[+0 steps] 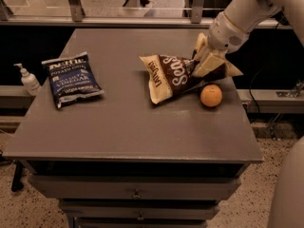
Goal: Move brown chip bag near orange
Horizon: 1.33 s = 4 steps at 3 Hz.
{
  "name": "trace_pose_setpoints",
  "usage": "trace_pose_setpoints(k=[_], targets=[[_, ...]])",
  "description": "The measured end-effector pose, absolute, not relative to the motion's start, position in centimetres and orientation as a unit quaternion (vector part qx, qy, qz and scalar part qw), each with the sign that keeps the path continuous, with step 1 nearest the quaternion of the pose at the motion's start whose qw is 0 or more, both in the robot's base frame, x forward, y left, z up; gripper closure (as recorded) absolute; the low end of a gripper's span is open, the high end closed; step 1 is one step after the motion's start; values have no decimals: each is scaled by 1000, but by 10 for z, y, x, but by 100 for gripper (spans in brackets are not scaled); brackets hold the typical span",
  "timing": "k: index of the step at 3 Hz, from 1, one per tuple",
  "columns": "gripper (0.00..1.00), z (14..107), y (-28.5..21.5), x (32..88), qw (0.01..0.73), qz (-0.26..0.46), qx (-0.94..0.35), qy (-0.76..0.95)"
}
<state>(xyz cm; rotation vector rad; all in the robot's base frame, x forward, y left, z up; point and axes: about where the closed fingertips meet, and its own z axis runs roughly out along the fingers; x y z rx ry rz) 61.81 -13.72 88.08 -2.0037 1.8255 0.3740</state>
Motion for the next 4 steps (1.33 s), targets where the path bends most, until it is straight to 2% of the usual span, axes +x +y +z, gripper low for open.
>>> trace_pose_setpoints(k=[1, 2, 4], targets=[[5, 879, -135, 615, 198, 139, -718, 653], [0, 880, -134, 614, 198, 141, -718, 653], [0, 897, -154, 616, 232, 160, -687, 670]])
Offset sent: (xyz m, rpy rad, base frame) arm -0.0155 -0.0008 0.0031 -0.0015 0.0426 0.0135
